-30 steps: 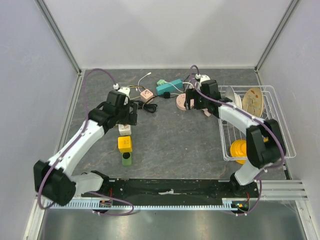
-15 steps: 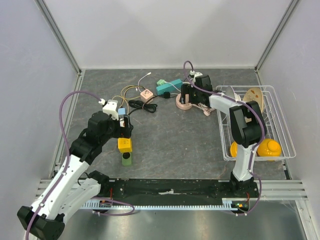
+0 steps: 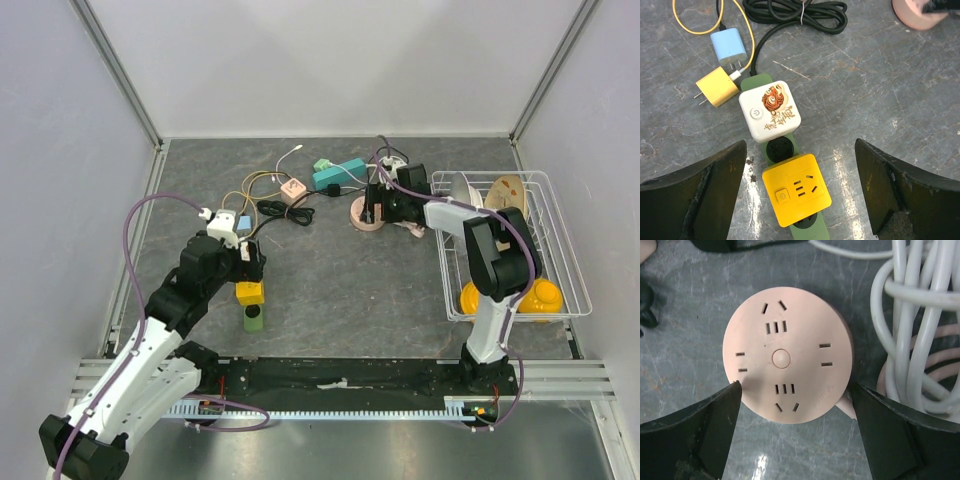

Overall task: Insert the plug
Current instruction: Move the socket to the center of the board, then adjust the socket at the center of the board.

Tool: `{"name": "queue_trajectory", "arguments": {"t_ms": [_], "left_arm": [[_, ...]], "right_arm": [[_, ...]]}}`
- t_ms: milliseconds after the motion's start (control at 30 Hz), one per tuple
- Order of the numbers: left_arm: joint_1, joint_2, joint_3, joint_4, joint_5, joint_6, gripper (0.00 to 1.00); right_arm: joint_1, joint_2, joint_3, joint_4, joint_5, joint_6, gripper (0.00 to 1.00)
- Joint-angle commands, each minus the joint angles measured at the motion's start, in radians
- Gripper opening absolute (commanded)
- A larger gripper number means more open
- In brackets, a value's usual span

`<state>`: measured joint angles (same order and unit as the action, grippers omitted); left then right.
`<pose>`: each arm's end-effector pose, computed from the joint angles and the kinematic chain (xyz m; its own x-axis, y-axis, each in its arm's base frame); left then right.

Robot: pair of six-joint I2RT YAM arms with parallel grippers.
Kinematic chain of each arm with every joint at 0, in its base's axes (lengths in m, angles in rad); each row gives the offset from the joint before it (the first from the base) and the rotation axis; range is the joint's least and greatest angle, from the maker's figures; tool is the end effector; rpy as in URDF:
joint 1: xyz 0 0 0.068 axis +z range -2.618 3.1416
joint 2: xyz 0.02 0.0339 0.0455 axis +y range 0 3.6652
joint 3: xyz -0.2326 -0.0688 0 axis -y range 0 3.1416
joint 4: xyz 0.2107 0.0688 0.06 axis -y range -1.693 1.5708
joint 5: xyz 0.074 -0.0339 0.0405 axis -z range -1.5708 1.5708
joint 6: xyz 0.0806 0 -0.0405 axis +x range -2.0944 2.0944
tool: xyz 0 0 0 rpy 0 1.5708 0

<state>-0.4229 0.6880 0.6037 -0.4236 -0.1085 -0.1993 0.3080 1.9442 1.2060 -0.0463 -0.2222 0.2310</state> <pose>0.1768 -0.0700 0.2283 -0.4984 0.0085 -0.8669 0.2275 0.9662 -0.1214 0.3845 0.1409 0.1248 -0.7571 -0.0065 -0.6533 -0.2784 0.9078 0.3136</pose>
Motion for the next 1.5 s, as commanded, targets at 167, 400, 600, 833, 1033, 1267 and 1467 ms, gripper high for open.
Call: {"name": "queue_trajectory", "arguments": {"t_ms": [167,400,600,833,1033,1267,1467], "left_arm": [[-0.001,-0.024,-0.004,0.082,-0.054,0.034,0.94],[-0.001,-0.008,-0.004,0.083,-0.056,0.031,0.94],[-0.002,0.005,-0.001,0.080,-0.056,0.032,0.94],[-0.001,0.022,0.002,0.074,-0.057,0.026,0.94],[-0.001,0.033,0.011,0.071,-0.054,0.017,0.94],[-0.001,0.041,0.010,0.065,-0.066,0.023,0.93],[-0.001,0.050,0.010,0.065,-0.062,0.026,0.93]], "right_arm": [[0.083,-0.200,-0.247,-0.125,-0.072,0.002,0.98],[0.295,-0.385,-0.509,-0.087,-0.022,0.186,0.98],[0.450,-0.547,-0.563,-0.055,0.032,0.323,0.98],[0.412,-0.655,-0.427,-0.213,0.204,0.179,0.98],[0.290,-0.634,-0.378,-0.245,0.253,0.077,0.98],[0.276,-0.510,-0.304,-0.222,0.259,-0.018,0.92],[0.276,-0.378,-0.250,-0.158,0.192,-0.019,0.80]]}}
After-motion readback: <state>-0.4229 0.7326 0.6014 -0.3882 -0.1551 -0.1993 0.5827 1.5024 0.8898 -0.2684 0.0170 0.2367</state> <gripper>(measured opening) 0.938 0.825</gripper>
